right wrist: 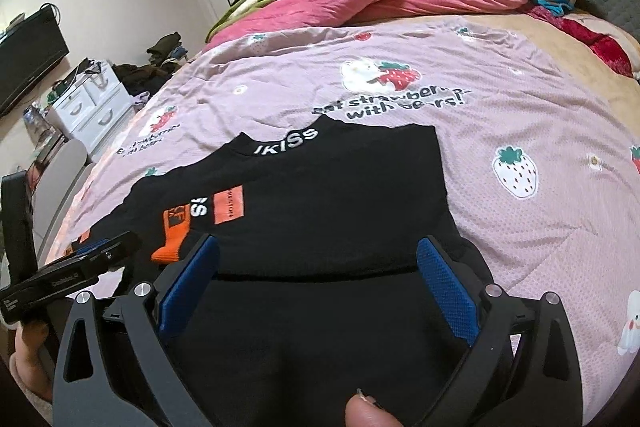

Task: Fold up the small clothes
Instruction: 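Move the left tool to the other sleeve's orange cuff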

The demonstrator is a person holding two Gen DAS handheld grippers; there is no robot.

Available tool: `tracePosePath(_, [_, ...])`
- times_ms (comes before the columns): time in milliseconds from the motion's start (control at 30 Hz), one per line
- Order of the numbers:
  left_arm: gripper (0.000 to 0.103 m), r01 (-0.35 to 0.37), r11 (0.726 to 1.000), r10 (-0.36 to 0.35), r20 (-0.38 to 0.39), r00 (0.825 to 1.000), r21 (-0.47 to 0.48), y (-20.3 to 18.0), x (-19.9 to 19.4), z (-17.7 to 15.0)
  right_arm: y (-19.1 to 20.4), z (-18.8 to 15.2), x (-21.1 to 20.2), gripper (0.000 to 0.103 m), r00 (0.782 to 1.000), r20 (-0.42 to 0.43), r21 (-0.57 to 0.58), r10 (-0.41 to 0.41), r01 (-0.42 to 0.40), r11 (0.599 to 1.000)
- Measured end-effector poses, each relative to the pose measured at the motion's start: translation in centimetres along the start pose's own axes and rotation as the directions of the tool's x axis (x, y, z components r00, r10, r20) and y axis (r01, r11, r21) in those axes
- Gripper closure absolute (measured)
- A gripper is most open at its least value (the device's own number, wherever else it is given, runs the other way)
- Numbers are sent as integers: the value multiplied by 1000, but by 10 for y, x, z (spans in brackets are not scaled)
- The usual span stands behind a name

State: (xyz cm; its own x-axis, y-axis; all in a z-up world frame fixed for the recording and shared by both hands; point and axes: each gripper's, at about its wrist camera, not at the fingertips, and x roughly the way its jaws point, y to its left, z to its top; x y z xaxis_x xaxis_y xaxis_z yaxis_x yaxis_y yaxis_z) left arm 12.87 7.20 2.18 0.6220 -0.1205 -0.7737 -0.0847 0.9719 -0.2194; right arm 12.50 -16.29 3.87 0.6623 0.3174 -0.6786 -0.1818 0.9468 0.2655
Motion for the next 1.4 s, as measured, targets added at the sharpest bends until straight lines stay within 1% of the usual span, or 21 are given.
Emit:
tracePosePath(233, [9, -16, 999, 17, 26, 1000, -33, 18, -14, 0, 26, 5, -1, 4, 1000, 6, -49, 26, -26, 998])
tracePosePath(700, [9, -58, 989, 68, 65, 996, -139, 71, -38, -7, 93, 16, 4, 4, 996, 14, -157, 92, -89, 984])
tracePosePath(933, [9, -75, 977, 93, 81, 992, -201, 97, -49, -11, 124, 15, 12, 4, 991, -1, -211, 130, -128, 969])
tracePosePath(1233, [9, -94, 961, 121, 89, 989, -258, 123, -57, -17, 160, 13, 22, 4, 986, -26, -275, 166, -167, 947])
tracePosePath(1400, [9, -109, 950, 154, 134, 979, -294, 134, -71, -21, 174, 13, 25, 4, 984, -33, -301, 174, -176, 937])
